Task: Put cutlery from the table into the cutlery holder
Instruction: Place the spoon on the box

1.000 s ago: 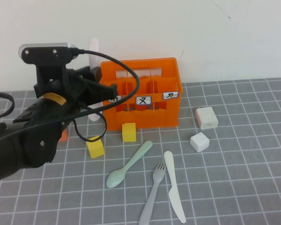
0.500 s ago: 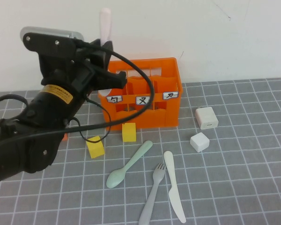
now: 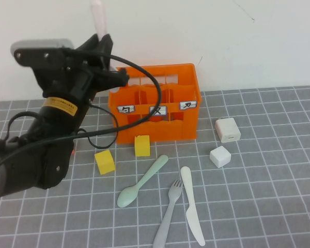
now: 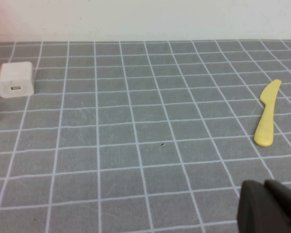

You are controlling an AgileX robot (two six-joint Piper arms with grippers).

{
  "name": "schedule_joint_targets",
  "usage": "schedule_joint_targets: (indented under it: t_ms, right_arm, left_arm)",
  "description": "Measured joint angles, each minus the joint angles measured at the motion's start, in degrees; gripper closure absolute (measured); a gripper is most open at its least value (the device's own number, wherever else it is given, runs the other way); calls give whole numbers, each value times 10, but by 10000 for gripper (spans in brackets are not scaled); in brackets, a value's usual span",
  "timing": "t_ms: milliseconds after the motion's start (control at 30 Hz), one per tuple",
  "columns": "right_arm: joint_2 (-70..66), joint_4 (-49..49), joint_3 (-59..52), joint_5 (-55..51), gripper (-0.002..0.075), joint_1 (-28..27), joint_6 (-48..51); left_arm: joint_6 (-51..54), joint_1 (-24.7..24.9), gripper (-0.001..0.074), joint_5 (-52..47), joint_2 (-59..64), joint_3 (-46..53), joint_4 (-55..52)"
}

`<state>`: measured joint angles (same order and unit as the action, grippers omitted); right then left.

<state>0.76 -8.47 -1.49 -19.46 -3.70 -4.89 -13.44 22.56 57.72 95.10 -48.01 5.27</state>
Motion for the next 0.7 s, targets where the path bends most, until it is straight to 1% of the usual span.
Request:
schedule_joint_targets:
  t_ms: [167,400,533,700]
  right_arm:
    - [0,0,0,0,729,0,0]
    - [0,0,0,0,729,0,0]
    - [0,0,0,0,729,0,0]
    - [0,0,0,0,729,0,0]
  left_arm:
    - [-34,-8,610,42,53,-4,23]
    - [-36,-8,610,57,141,-78,14]
    - [-7,-8,610,57,180,-115,-4]
    - [41,-8,610,54,207,-131,-7]
